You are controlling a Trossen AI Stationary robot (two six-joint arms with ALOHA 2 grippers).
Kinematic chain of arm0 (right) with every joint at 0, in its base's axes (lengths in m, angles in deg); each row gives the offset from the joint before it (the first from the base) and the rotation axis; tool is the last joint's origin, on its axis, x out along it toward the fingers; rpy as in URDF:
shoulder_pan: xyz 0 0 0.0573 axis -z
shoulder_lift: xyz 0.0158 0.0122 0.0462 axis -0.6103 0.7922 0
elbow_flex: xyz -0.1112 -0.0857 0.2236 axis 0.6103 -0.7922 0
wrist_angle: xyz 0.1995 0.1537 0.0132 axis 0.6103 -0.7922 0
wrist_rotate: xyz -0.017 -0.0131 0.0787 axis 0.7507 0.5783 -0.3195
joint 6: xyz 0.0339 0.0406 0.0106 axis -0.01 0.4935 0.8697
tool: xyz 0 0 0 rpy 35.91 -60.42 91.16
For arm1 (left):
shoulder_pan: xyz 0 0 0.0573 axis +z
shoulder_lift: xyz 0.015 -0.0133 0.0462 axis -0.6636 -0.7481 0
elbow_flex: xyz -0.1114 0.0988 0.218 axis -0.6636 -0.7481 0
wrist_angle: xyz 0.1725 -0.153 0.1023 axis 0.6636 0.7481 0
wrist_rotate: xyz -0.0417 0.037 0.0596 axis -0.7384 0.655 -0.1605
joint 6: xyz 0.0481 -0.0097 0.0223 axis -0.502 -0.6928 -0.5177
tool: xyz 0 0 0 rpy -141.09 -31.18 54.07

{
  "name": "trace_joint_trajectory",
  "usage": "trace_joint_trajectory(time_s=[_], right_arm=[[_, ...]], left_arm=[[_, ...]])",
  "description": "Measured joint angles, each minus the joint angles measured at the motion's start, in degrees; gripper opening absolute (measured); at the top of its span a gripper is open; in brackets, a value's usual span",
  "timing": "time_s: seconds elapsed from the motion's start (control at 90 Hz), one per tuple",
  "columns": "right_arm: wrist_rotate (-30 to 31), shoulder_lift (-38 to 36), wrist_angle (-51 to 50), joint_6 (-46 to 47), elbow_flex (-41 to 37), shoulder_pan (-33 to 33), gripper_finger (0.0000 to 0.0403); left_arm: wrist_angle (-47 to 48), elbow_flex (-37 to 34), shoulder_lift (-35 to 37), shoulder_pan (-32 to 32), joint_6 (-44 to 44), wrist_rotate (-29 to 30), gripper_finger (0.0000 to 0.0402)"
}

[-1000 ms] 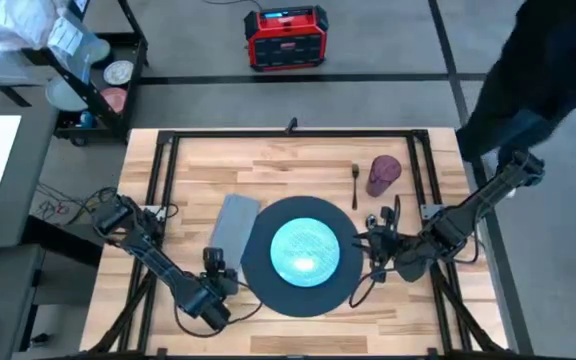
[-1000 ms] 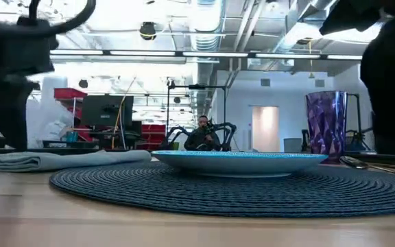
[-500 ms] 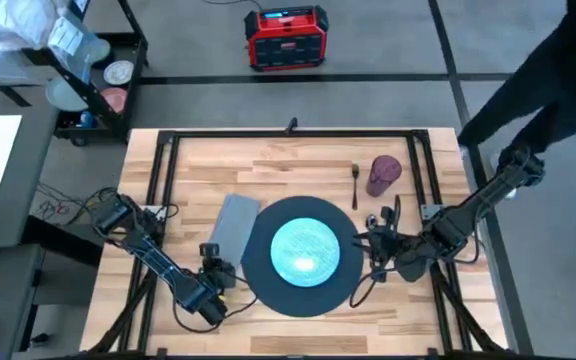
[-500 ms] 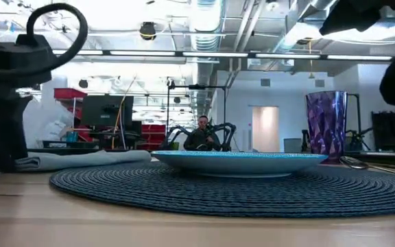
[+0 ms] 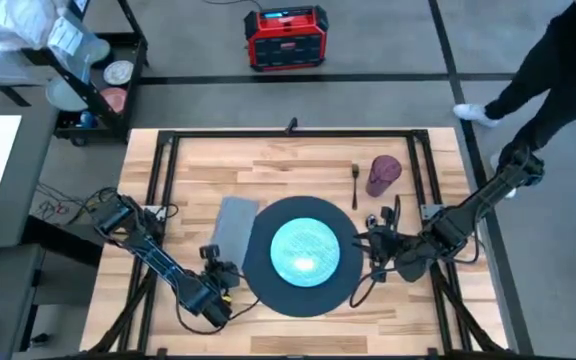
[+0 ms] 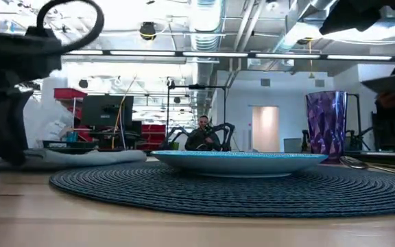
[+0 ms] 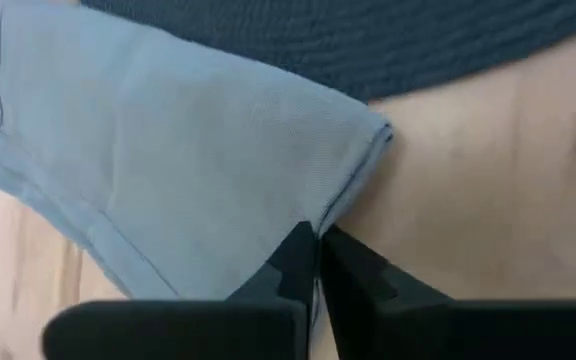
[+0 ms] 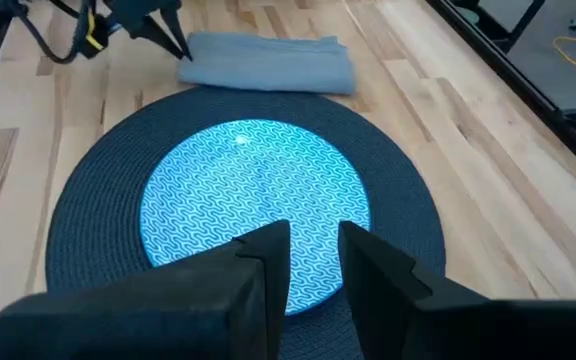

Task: Set table place
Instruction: Move the gray table napkin on the left side of the blue plate

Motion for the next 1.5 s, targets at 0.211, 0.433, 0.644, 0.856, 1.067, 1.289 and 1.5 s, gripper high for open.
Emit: trace_joint_trajectory(time_s=[0.211, 0.433, 0.644, 0.856, 1.067, 1.289, 1.5], right_arm=[[-0.02, 0.00, -0.02, -0.10, 0.00, 0.00, 0.0076], [-0.02, 0.00, -0.02, -0.42, 0.00, 0.00, 0.0076], [-0.11, 0.00, -0.02, -0.44, 0.00, 0.00, 0.0076], [-0.17, 0.00, -0.02, -0.49, 0.00, -0.02, 0.0076], [-0.17, 0.00, -0.02, -0.57, 0.00, -0.02, 0.0076], [-0.20, 0.00, 0.00, -0.55, 0.00, -0.02, 0.0076], [-0.21, 0.00, 0.00, -0.53, 0.00, -0.02, 0.0076]], left_arm=[[-0.45, 3.13, 0.02, 0.13, 3.53, 0.16, 0.0000], [-5.21, 5.06, 0.11, 0.13, 5.42, 0.25, 0.0000], [-8.19, 5.06, 0.11, 0.11, 5.55, -1.34, 0.0000], [-8.68, 4.91, 0.11, 0.11, 5.64, -2.56, 0.0000], [-9.82, 4.91, 0.09, 0.11, 5.09, -4.16, 0.0000], [-9.50, 4.86, 0.04, 0.09, 4.86, -5.79, 0.0001], [-9.61, 4.86, 0.04, 0.09, 4.00, -5.93, 0.0042]])
